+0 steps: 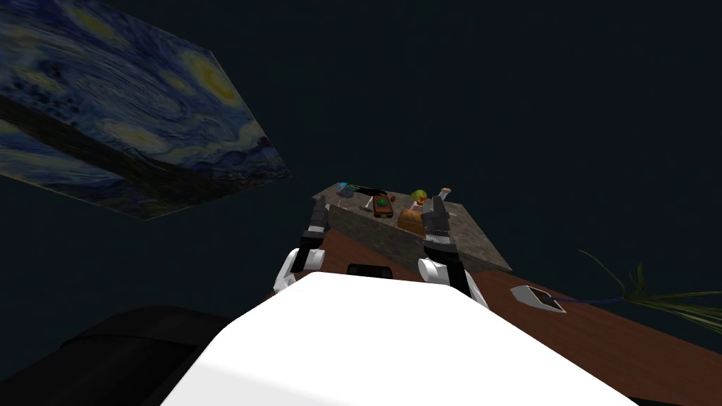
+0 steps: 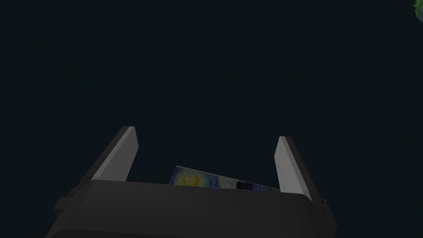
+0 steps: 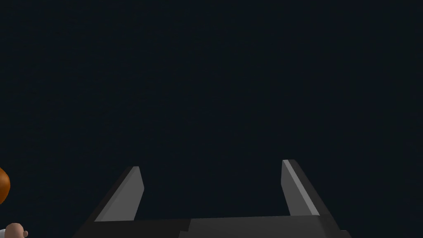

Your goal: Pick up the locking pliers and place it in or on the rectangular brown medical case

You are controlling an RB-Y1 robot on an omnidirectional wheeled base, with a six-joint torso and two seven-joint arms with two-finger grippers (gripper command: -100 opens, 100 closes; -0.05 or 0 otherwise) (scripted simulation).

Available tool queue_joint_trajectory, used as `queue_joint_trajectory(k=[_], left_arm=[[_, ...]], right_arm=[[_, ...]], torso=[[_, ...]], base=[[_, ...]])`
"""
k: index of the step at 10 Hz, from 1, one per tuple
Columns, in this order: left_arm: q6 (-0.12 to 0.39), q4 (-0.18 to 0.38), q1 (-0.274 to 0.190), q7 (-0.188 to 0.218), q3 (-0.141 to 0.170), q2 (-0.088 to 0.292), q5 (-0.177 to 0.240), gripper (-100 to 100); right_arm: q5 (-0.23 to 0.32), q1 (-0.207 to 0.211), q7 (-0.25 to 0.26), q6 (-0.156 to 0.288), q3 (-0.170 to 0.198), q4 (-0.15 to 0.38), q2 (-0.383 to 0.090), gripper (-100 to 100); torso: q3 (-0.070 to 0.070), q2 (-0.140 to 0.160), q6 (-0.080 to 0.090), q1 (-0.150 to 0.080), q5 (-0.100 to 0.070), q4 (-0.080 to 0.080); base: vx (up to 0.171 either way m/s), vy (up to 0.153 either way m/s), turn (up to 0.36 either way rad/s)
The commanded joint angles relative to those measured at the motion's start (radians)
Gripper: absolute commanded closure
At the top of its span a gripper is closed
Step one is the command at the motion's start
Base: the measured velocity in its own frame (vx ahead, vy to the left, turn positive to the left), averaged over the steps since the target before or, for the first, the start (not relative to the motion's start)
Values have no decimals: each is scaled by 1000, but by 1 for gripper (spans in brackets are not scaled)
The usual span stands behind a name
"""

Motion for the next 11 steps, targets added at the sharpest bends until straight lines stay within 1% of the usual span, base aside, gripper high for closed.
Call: queue_joint_trajectory(k=[1,2,3,4,5,6,7,8,9,10,11], left_arm=[[50,12,-23,20,2,8,-7,-100],[76,12,-23,20,2,8,-7,-100],[105,22,-41,37,3,14,-14,-100],[134,22,-41,37,3,14,-14,-100],[142,22,-41,37,3,14,-14,-100],[181,33,-60,54,3,19,-19,-100],[207,33,-60,54,3,19,-19,-100],[233,44,-81,72,2,23,-25,-100],[262,44,-81,72,2,23,-25,-100],[273,44,-81,72,2,23,-25,-100],[308,55,-102,89,1,27,-30,-100]], right_arm=[[0,0,0,0,0,0,0,0],[0,0,0,0,0,0,0,0],[0,0,0,0,0,0,0,0],[0,0,0,0,0,0,0,0],[0,0,0,0,0,0,0,0],[0,0,0,0,0,0,0,0],[0,0,0,0,0,0,0,0],[0,0,0,0,0,0,0,0],[0,0,0,0,0,0,0,0],[0,0,0,0,0,0,0,0],[0,0,0,0,0,0,0,0]], torso=[[0,0,0,0,0,0],[0,-1,0,1,0,0],[-1,-1,0,0,0,0],[-1,-2,0,0,0,0],[-1,-1,0,0,0,0],[0,0,0,-2,0,0],[0,0,0,-2,-1,0],[0,-1,0,-2,0,0],[-1,-1,0,-1,0,0],[0,-1,0,0,0,0],[-1,-1,0,-2,0,0]], base=[[6,84,-116],[11,73,-76],[18,80,-101],[1,79,-69],[-10,33,-6],[-6,46,-109],[-1,54,-77],[1,70,-113],[0,71,-67],[3,39,-2],[9,64,-93]])
